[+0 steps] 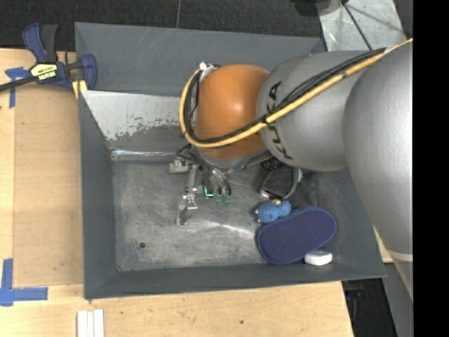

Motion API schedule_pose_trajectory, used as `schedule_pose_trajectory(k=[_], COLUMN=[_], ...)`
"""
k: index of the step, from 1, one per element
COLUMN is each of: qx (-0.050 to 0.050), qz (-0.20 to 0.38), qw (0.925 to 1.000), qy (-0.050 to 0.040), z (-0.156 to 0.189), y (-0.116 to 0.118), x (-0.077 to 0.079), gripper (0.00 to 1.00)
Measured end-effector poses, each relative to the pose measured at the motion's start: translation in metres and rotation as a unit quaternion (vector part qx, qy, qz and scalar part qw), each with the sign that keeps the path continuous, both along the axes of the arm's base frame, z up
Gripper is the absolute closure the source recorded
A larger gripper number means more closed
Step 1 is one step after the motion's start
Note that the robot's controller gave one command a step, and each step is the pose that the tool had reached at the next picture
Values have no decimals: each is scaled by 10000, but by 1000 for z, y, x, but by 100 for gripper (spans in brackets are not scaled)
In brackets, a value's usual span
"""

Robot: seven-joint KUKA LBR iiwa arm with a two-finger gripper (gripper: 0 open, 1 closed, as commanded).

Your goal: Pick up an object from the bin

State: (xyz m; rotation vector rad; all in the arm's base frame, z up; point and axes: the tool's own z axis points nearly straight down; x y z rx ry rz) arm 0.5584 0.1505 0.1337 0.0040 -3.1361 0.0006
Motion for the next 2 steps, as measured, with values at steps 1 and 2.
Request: schedule_pose_trajectory(k=[1,2], qx=[43,-11], qz=[-256,-513], qw=[9996,9987], qy=[-71,-32], z=[-60,-32], y=[-52,-103], x=[-5,-34], gripper=[0,0])
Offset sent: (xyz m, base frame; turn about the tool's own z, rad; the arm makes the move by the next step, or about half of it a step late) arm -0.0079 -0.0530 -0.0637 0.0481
